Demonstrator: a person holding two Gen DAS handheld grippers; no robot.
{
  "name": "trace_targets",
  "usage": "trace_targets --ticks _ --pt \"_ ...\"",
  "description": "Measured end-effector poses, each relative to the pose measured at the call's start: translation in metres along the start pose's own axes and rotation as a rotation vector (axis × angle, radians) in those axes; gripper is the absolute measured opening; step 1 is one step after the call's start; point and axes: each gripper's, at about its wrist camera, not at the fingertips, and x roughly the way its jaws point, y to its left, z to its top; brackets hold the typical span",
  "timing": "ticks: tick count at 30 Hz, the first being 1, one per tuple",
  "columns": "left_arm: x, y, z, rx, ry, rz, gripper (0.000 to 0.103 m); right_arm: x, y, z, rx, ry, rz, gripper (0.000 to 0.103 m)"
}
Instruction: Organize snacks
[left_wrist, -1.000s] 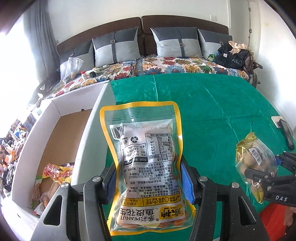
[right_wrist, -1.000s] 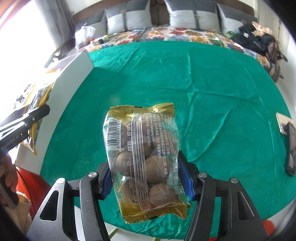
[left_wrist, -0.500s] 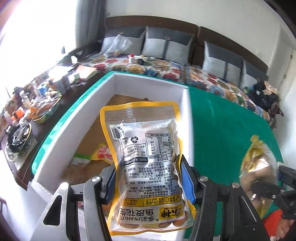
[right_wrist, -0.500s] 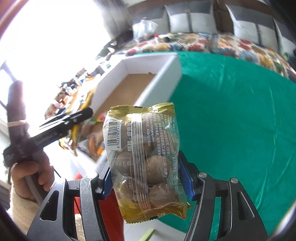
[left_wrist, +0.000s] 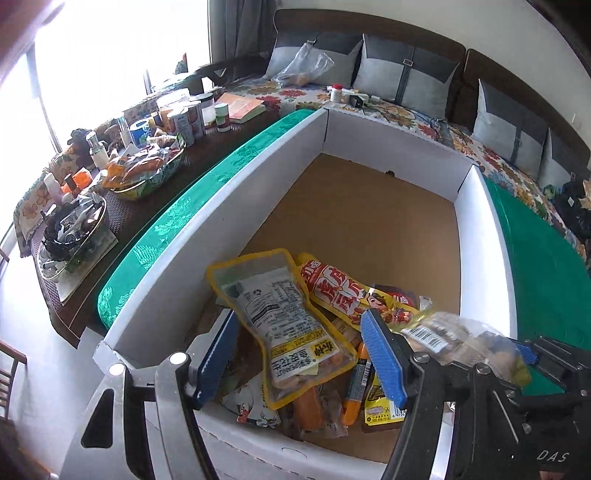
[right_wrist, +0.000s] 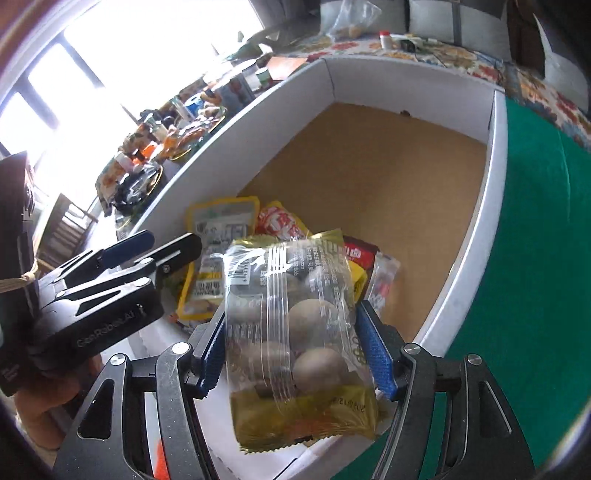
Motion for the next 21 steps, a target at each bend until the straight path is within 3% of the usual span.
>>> trace_targets --ticks 2,5,10,13,16,18,21 --pt "-0.016 -0.004 -0.004 0.007 -0.07 0.016 0.088 -0.013 -0.002 -0.002 0.002 -0.036 0.016 0.074" --pt "-0.039 -0.007 -0.001 0.019 -0.163 0.063 0.099 -0.04 0.001 0.008 -0.012 -0.105 0.026 0.082" --pt "-0.074 -0.014 0.012 0.076 -0.205 0.188 0.103 -0.08 0.02 0.025 -0.07 -0.248 -0.001 0.089" --pt "-0.08 -0.014 0.011 0.063 -0.184 0.239 0.103 -0.089 0.028 0.016 -0.131 -0.24 -0.13 0.089" --pt "-0.083 -0.013 0.001 0.006 -0.16 0.166 0.103 -0.096 0.025 -0.002 -0.154 -0.208 -0.25 0.089" --pt "-0.078 -0.014 -0.003 -0.011 -0.093 0.107 0.103 -0.097 0.022 -0.011 -0.147 -0.186 -0.274 0.089" --pt "-0.073 -0.017 -0.005 -0.005 -0.06 0.046 0.103 -0.099 0.02 -0.016 -0.115 -0.173 -0.291 0.089"
